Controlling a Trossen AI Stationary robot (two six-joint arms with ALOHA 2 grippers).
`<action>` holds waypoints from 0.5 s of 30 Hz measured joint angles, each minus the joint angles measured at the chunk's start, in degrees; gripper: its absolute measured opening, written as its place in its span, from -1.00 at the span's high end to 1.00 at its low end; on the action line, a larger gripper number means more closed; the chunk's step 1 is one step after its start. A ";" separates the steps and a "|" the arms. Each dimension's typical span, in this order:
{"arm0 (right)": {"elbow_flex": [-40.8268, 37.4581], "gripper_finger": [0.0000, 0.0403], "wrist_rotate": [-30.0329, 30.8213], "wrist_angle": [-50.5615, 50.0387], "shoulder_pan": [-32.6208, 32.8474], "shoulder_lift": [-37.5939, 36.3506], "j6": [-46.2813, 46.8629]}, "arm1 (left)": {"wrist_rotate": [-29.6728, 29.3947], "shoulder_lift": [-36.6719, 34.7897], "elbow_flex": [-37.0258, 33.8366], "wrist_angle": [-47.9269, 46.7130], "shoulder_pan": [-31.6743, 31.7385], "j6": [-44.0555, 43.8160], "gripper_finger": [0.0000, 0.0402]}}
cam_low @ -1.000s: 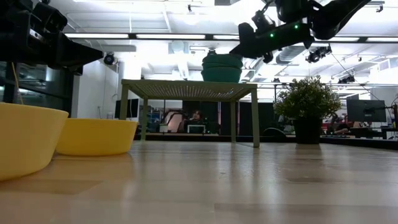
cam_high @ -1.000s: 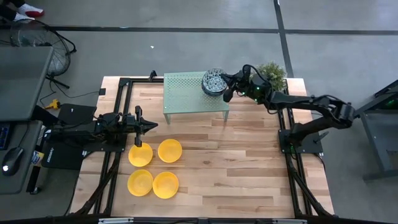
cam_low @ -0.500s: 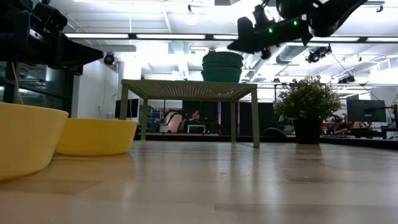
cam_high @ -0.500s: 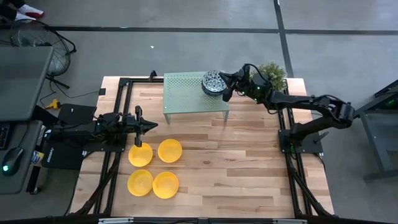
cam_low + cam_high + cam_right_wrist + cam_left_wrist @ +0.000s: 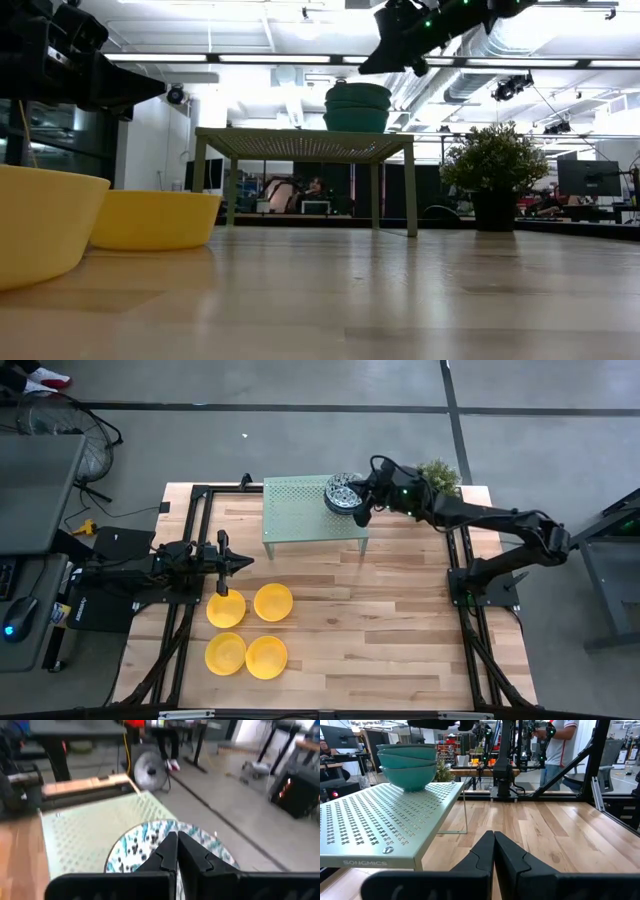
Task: Pick & Place Mini bowls
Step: Put the yellow bowl on the shelf
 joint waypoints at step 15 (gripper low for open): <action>-3.95 1.00 -2.28 -14.45 9.58 -7.26 12.33 | 0.00 0.00 0.00 -0.01 0.00 0.01 0.97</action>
